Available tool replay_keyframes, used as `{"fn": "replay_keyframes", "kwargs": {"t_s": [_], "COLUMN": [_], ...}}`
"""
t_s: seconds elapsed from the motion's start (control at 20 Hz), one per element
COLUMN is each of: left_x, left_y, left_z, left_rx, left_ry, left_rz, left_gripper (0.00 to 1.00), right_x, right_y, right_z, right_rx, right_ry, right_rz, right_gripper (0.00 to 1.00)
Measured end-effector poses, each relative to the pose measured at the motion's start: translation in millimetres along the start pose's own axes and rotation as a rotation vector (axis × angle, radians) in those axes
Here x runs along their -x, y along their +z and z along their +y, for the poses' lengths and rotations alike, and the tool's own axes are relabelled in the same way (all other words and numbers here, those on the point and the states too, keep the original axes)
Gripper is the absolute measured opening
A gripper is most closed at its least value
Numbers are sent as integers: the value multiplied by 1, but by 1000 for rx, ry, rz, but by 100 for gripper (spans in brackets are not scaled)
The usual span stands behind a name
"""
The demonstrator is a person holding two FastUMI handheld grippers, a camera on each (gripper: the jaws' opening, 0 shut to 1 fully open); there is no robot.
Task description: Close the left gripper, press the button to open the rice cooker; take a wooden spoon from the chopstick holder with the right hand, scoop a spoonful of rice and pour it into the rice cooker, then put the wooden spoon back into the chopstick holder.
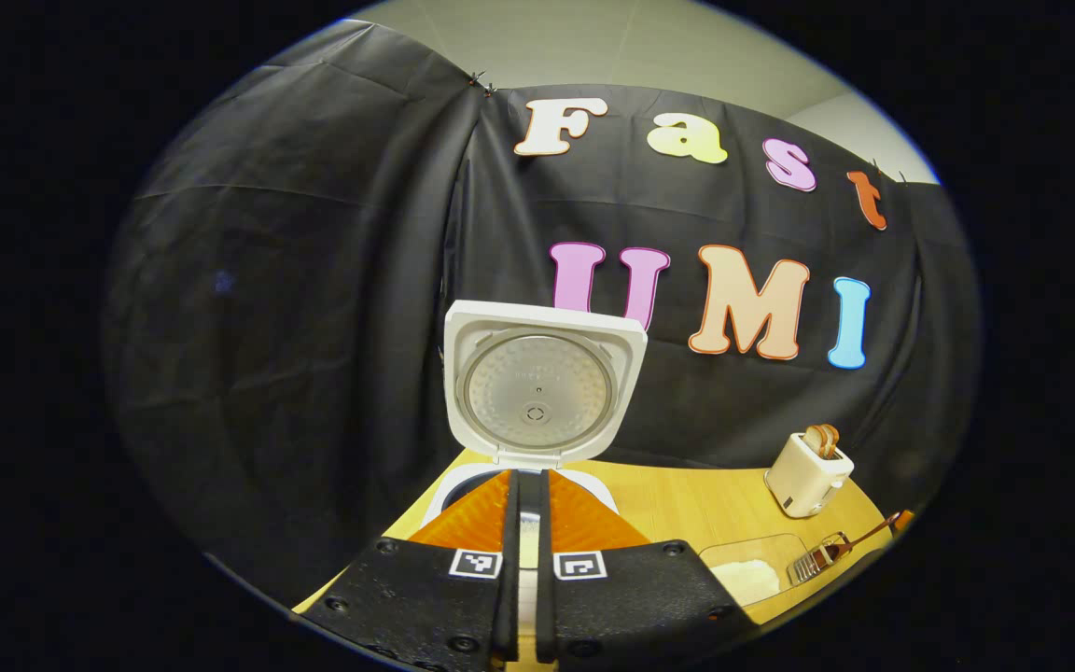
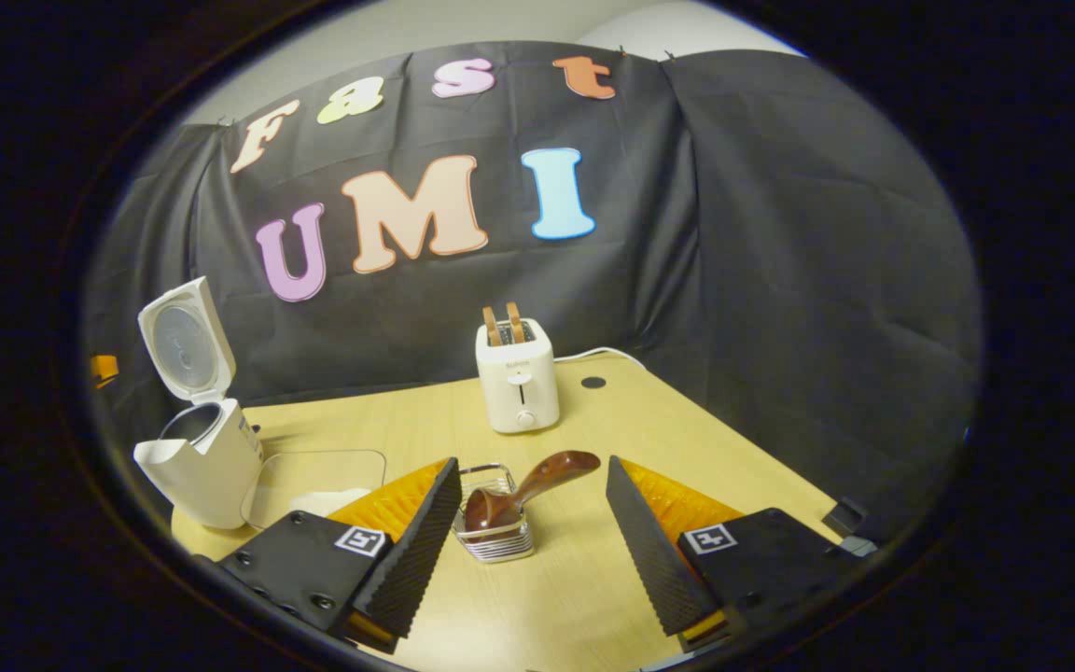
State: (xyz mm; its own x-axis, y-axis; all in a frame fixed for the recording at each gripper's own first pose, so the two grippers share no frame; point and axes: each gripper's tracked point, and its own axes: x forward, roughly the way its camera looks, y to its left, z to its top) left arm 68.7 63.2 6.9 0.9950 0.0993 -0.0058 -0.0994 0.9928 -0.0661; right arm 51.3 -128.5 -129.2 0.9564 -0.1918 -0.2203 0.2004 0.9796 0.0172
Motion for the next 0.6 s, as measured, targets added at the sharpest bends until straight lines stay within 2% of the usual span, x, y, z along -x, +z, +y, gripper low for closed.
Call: {"fn": "replay_keyframes", "kwargs": {"t_s": [0.05,0.1,0.15,0.2,0.35,0.4,0.45,0.6], "left_x": [6,10,13,17,27,29,31,39], "left_y": [-4,-7,-12,-15,-22,-22,-25,-27], "left_z": [-4,-7,-7,-9,-14,-16,-15,-14], "left_rx": [-5,-12,-25,-38,-39,-34,-34,-43], "left_ry": [-5,-8,2,5,13,15,27,55], "left_rz": [7,15,21,27,33,29,31,35], "left_gripper": [13,12,26,32,73,73,86,90], "right_x": [-7,-15,-22,-27,-43,-48,-53,-73], "right_y": [-5,-11,-16,-21,-32,-35,-36,-42], "right_z": [-3,-6,-8,-8,-8,-7,-6,2], "right_rx": [3,14,24,24,16,21,24,16], "right_ry": [2,4,10,19,47,53,62,94], "right_rz": [11,23,36,49,78,82,83,97], "right_gripper": [99,98,98,98,98,98,96,91]}}
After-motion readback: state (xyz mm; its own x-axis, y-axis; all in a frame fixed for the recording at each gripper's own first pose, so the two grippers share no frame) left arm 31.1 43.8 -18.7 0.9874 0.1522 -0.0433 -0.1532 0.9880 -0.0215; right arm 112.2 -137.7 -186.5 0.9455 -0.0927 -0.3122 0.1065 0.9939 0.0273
